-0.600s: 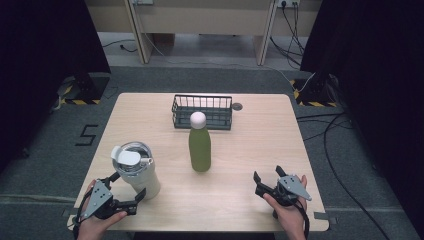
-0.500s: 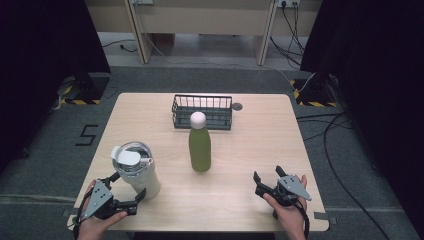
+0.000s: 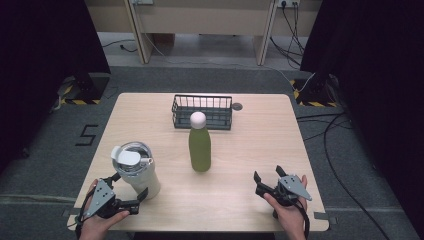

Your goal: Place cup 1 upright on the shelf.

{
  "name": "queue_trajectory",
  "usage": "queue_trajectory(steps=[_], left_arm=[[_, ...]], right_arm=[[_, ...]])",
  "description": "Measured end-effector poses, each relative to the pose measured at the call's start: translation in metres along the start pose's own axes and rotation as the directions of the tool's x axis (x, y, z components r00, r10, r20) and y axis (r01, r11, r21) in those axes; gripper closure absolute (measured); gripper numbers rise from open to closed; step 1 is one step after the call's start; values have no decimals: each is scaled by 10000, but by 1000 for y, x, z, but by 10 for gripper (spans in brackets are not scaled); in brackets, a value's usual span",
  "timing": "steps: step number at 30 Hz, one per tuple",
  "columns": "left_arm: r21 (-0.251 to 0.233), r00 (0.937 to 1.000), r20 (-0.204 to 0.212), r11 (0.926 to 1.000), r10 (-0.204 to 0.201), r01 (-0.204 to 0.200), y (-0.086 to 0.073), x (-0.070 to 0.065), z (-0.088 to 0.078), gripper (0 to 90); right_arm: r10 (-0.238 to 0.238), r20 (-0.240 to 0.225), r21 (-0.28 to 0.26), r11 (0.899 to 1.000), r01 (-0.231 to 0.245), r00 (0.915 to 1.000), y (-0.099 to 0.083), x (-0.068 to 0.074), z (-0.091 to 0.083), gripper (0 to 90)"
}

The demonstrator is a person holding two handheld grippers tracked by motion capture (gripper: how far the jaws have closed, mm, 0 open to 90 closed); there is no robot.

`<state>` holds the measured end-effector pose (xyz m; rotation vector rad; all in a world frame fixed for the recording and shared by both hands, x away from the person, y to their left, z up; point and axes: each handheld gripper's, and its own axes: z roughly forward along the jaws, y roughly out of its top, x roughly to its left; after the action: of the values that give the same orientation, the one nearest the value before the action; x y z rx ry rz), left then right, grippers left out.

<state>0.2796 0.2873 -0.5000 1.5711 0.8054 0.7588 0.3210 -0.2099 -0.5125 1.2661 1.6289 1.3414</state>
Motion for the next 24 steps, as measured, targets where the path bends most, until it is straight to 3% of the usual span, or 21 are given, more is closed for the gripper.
queue_trajectory(steps=[17,24], left_arm=[[-38,9999,-84,10000,-89,89,2,4,22,0],[11,9999,-103,10000,-16,16,0,4,30,83]], right_arm=[[22,-34,84,10000,-22,10000,0,0,1,150],[43,-57,141,9999,-42,10000,-1,-1,2,151]])
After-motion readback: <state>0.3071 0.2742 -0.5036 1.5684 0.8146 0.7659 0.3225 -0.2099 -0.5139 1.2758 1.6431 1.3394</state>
